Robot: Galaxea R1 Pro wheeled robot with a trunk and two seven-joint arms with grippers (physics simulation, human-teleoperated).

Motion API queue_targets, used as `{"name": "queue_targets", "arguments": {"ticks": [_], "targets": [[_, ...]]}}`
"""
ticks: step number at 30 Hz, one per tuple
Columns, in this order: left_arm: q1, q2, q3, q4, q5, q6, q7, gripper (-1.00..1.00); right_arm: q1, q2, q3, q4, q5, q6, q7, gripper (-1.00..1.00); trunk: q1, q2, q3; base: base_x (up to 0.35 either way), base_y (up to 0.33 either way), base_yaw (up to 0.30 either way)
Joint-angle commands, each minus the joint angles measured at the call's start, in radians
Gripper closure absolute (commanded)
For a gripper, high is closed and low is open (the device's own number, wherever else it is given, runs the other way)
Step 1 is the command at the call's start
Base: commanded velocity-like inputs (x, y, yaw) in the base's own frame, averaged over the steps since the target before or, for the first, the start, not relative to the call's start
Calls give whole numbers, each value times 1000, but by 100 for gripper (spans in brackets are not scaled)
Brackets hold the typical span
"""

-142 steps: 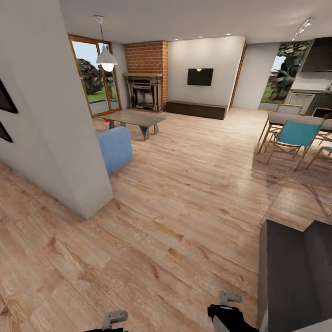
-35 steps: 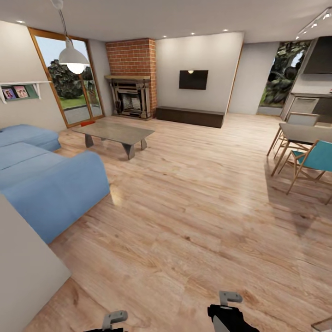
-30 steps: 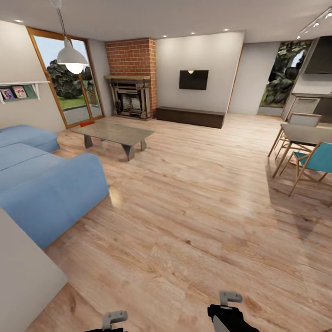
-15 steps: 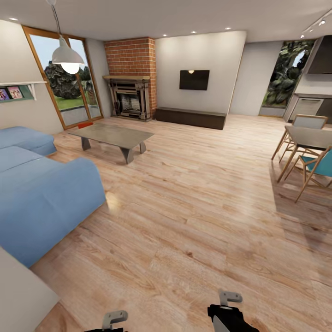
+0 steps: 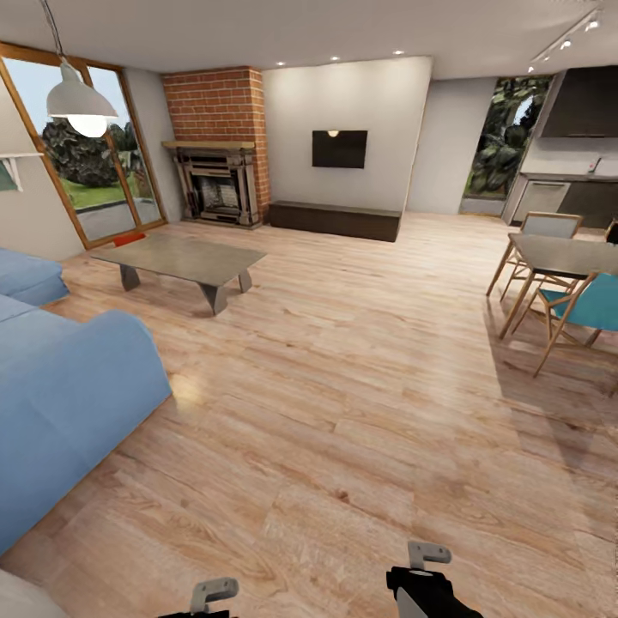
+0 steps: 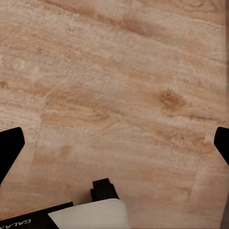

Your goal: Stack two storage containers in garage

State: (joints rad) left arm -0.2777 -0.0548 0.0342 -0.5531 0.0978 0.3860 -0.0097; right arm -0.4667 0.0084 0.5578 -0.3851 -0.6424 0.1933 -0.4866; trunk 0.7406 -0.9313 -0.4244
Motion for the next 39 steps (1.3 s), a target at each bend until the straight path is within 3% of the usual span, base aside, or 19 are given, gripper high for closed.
{"name": "queue_targets", "arguments": {"ticks": [1,8,39], "targets": [[0,0,4,-2,10,7,-1,-100,-1,-1,9,-1,-4,6,-7,-100,1,-1,-1,326,0,-270],[0,0,4,-2,10,6,-1,-100,-1,-1,8,-1,-5,6,-7,-100,1,-1,-1,326,0,-129],[0,0,4,-2,10,7,-1,-100,-1,-1,8,-1,-5,6,-7,-100,1,-1,-1,326,0,-1]]}}
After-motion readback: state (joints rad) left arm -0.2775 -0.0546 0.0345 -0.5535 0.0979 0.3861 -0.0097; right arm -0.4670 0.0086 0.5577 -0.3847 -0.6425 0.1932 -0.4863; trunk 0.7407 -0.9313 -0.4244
